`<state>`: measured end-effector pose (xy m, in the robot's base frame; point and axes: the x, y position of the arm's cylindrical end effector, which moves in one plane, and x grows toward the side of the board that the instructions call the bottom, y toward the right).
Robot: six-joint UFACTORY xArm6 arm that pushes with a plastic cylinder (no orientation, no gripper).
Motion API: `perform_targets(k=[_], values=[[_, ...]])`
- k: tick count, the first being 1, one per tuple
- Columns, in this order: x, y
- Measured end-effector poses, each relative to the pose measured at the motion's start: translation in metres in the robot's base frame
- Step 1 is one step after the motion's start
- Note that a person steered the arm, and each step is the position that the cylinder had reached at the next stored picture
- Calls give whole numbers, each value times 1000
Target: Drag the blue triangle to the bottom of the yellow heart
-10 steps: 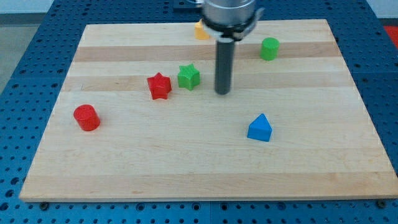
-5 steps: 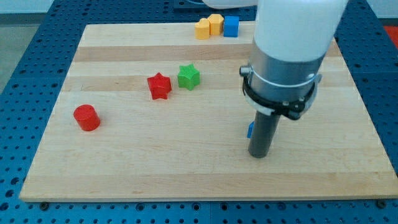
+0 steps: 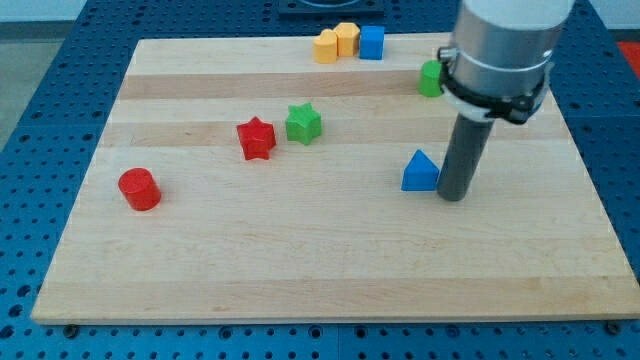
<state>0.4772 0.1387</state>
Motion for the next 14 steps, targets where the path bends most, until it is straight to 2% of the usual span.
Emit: perform_targets(k=[1,2,4,6,9,10,12,14], values=[[-23,-16],[-21,-28],[27,-35],[1,-55],[-8,-154],[-13,-161],[-12,-132],[-43,-133]])
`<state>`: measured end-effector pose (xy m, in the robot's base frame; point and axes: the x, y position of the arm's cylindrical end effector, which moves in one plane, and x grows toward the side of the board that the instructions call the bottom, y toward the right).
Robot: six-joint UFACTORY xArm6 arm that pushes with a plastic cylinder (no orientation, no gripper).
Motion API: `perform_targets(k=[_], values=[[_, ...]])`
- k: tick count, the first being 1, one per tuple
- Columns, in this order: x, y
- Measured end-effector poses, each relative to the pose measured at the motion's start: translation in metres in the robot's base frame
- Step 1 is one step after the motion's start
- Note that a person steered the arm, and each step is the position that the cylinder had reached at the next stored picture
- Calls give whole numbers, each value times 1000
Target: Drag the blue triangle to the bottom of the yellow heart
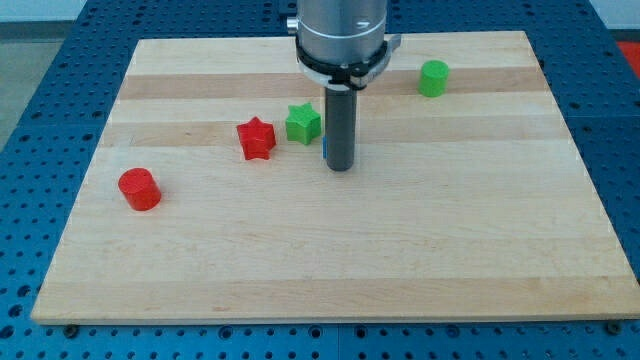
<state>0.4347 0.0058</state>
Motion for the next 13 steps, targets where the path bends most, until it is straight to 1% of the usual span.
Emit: perform_targets(k=[2,3,7,8,10,12,13], values=[[-30,0],[-60,0],[-147,0],[-157,-18],[-157,-56],[-159,-50],[-173,-50]])
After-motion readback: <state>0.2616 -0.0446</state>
